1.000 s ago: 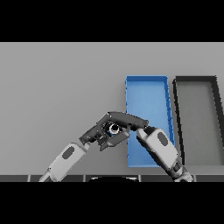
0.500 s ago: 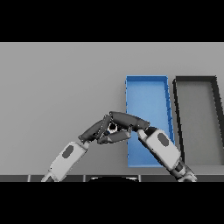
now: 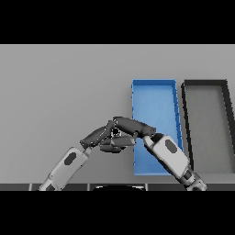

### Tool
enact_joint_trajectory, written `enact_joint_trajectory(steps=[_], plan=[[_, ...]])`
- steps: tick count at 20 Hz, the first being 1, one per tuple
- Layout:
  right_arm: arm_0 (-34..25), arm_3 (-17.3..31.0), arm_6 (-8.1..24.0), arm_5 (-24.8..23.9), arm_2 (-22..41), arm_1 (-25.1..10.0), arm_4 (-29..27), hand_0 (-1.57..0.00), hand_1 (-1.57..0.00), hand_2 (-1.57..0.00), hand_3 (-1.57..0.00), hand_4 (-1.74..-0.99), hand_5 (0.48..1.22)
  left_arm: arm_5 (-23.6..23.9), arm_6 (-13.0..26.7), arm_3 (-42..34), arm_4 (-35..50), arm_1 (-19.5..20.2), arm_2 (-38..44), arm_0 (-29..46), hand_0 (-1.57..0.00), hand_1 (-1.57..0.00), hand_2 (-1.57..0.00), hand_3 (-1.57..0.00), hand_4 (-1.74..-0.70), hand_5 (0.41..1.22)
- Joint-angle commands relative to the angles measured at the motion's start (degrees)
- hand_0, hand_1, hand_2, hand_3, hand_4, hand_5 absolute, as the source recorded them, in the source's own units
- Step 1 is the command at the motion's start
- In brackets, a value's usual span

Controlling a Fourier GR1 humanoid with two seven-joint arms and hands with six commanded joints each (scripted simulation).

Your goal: Pick up the blue pipe and place it into the blue bin.

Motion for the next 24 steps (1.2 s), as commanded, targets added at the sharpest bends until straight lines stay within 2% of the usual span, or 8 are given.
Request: enact_joint_trajectory(steps=[1, 5, 9, 12, 15, 18, 21, 24], plan=[[0.3, -0.3, -0.4, 0.2, 0.1, -0.1, 0.4, -1.57, -1.57, -1.57, -1.57, -1.496, 1.216, 0.3, -0.3, 0.7, -0.2, -0.2, 0.2, -0.5, -0.12, -0.12, -0.1, -0.11, -0.91, 0.735], [-0.1, -0.6, 0.6, -0.4, -0.3, -0.1, 0.1, -1.57, -1.57, -1.57, -1.57, -1.491, 1.219, -0.4, 0.9, -0.5, 1.6, -0.5, 0.4, 0.4, -0.05, -0.05, -0.04, -0.05, -0.89, 0.617], [-0.2, -0.4, 0.7, -0.5, -1.0, 0.2, -1.3, -1.57, -1.57, -1.57, -1.57, -1.488, 1.22, -0.3, 2.2, 0.8, 2.0, -0.8, 0.7, 1.1, -0.02, -0.02, -0.02, -0.02, -0.9, 0.569], [-1.1, -2.0, 6.3, -2.9, -2.4, 0.2, -7.2, -1.57, -1.57, -1.57, -1.57, -1.491, 1.221, 0.5, 2.9, 0.3, 2.0, -1.7, 0.6, 1.1, -0.01, -0.01, -0.01, -0.01, -0.9, 0.548], [-4.7, -2.6, 11.0, -5.1, -4.8, -0.8, -14.5, -1.57, -1.57, -1.57, -1.57, -1.613, 1.221, -0.1, 3.9, 0.9, 2.1, -1.0, 0.5, 1.6, 0.0, 0.0, 0.0, 0.0, -0.91, 0.524], [-9.8, -4.1, 15.5, -11.0, -9.1, -3.1, -25.0, -1.57, -1.57, -1.57, -1.57, -1.675, 1.194, -0.5, 5.4, 0.6, 2.7, -1.2, 0.7, 1.1, 0.0, 0.0, 0.0, 0.0, -0.92, 0.504], [-17.6, -2.5, 15.4, -15.7, -14.8, -6.1, -32.8, -1.57, -1.57, -1.57, -1.57, -1.707, 1.141, -0.4, 6.4, 0.5, 2.3, -1.1, 0.2, 1.5, 0.0, 0.0, 0.0, 0.0, -0.92, 0.503], [-24.7, 2.8, 12.5, -17.5, -18.7, -9.3, -31.4, -1.57, -1.57, -1.57, -1.57, -1.724, 1.117, -0.6, 4.9, -0.1, 2.2, -1.0, 0.1, 1.4, 0.0, 0.0, 0.0, 0.0, -0.91, 0.502]])
